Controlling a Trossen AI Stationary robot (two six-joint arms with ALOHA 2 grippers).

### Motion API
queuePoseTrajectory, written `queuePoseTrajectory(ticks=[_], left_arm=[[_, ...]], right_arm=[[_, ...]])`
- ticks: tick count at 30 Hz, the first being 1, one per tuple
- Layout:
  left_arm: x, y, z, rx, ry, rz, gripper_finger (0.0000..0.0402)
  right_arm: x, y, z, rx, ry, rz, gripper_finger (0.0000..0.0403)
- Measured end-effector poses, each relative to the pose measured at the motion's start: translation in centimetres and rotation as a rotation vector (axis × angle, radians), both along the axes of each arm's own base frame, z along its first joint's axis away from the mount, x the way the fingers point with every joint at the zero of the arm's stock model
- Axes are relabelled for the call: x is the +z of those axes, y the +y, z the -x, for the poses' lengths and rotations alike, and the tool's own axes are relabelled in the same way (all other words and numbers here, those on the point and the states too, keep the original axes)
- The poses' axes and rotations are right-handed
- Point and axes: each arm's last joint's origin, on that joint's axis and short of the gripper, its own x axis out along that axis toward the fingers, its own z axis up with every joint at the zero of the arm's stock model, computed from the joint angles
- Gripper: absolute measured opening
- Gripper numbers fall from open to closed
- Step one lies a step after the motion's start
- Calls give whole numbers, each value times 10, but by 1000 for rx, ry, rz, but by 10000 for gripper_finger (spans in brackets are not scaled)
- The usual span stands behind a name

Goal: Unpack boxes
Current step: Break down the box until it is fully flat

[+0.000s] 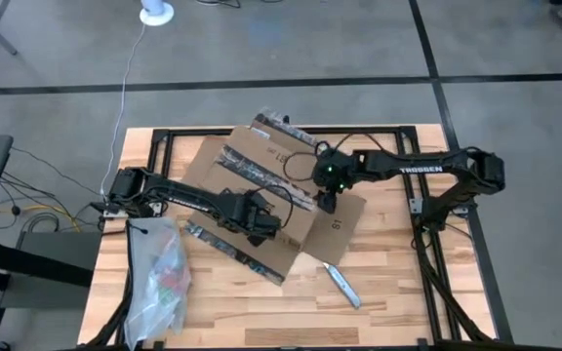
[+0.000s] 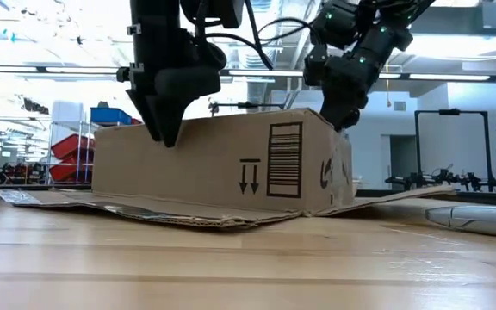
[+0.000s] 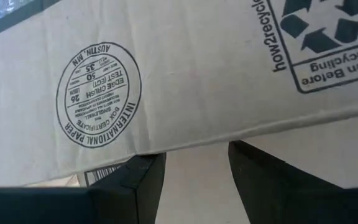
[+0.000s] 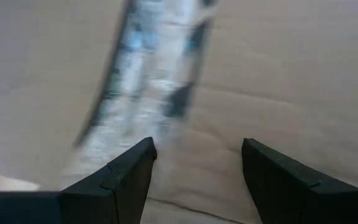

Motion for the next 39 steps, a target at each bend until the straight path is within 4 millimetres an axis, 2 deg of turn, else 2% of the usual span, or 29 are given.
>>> queuePoseTrajectory(ticks=[6,11,13,18,21,23,25,29,32,35,39], left_arm=[[-1,-12,1,-35,5,53,164],[-1,-38,5,-96,9,70,164],[1,-50,9,-116,14,81,164],[12,-70,14,-139,8,92,164],[12,-72,14,-146,3,82,164],[13,-72,14,-158,8,59,164],[13,-69,14,-166,5,24,164],[14,-63,12,-168,2,-26,164],[14,-60,11,-166,8,-26,164],[14,-55,10,-175,25,-34,164],[14,-42,8,-179,58,-33,164]], right_arm=[[-1,27,-5,53,-21,-50,224],[5,42,-4,97,-21,-83,224],[18,46,0,127,-29,-49,224],[75,38,15,82,-150,201,224],[84,18,27,17,-147,284,224],[76,1,33,-45,-103,268,224],[56,-14,39,-90,-48,198,224],[17,-24,44,-93,-27,49,224],[1,-19,47,-66,-71,-83,224],[-6,-1,48,-13,-85,-241,224],[-4,22,45,30,-70,-266,224]])
